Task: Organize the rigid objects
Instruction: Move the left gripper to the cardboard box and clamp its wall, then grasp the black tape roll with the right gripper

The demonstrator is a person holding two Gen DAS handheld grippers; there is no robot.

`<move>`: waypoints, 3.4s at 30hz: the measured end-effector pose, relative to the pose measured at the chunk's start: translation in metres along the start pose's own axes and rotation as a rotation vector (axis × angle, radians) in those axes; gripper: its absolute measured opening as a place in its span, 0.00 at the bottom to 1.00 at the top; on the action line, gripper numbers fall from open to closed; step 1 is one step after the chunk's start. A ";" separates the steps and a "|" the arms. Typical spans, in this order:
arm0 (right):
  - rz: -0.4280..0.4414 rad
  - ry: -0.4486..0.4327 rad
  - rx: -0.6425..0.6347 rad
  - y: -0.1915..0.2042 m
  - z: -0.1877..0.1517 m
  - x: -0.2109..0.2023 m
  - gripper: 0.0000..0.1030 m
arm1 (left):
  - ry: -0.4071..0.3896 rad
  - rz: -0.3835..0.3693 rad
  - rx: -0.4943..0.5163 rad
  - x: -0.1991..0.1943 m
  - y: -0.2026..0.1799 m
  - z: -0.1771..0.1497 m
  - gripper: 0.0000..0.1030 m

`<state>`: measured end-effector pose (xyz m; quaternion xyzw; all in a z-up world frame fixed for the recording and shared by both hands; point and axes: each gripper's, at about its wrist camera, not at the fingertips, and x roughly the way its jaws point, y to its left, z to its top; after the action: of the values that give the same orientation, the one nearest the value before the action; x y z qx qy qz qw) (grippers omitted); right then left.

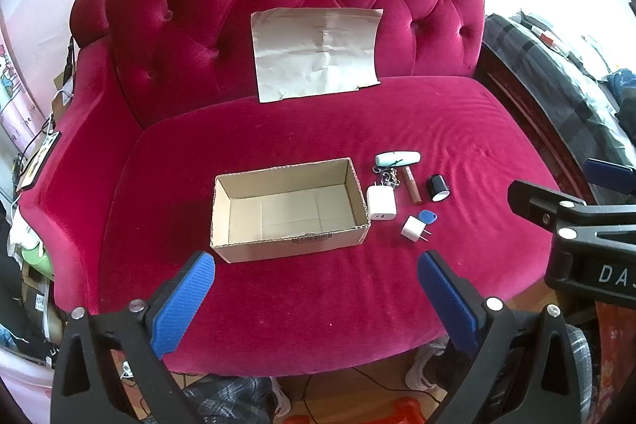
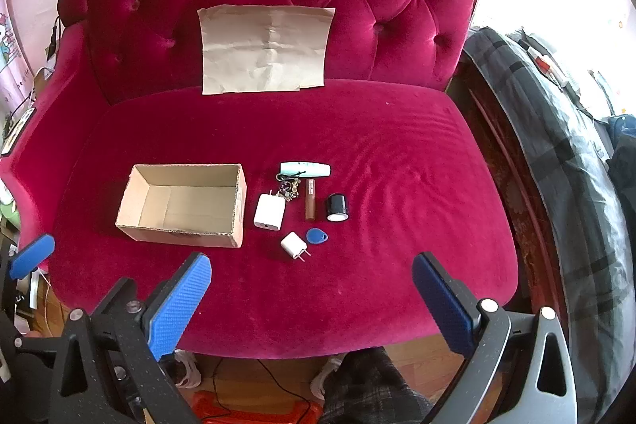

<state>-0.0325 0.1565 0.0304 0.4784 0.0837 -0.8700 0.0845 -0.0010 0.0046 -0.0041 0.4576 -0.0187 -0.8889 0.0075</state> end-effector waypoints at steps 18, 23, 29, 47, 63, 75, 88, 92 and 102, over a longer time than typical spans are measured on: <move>-0.006 -0.005 -0.004 -0.003 0.004 0.006 1.00 | 0.002 -0.001 -0.007 0.009 0.008 0.005 1.00; -0.011 -0.005 -0.017 -0.002 0.006 0.015 1.00 | 0.004 0.001 -0.009 0.020 0.019 0.009 1.00; 0.002 0.001 -0.052 -0.001 0.011 0.036 1.00 | -0.004 0.026 -0.010 0.042 0.040 0.015 1.00; -0.001 0.035 -0.077 -0.007 0.017 0.129 1.00 | 0.051 0.076 -0.016 0.148 0.110 0.025 1.00; 0.013 0.039 -0.077 -0.013 0.018 0.199 1.00 | 0.154 0.103 -0.104 0.234 0.173 -0.003 1.00; 0.006 0.075 -0.066 -0.027 0.012 0.240 1.00 | 0.207 0.021 -0.077 0.249 0.178 -0.020 0.97; 0.078 0.135 0.018 -0.050 0.025 0.281 0.81 | 0.211 -0.180 0.063 0.233 0.161 -0.021 0.17; 0.114 0.149 0.023 -0.050 0.027 0.287 0.67 | 0.202 -0.171 0.081 0.229 0.156 -0.023 0.14; 0.169 0.168 0.037 -0.051 0.026 0.298 0.39 | 0.186 -0.161 0.076 0.245 0.156 -0.017 0.14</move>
<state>-0.2230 0.1797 -0.2049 0.5563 0.0335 -0.8182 0.1415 -0.1303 -0.1590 -0.2070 0.5380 -0.0148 -0.8390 -0.0796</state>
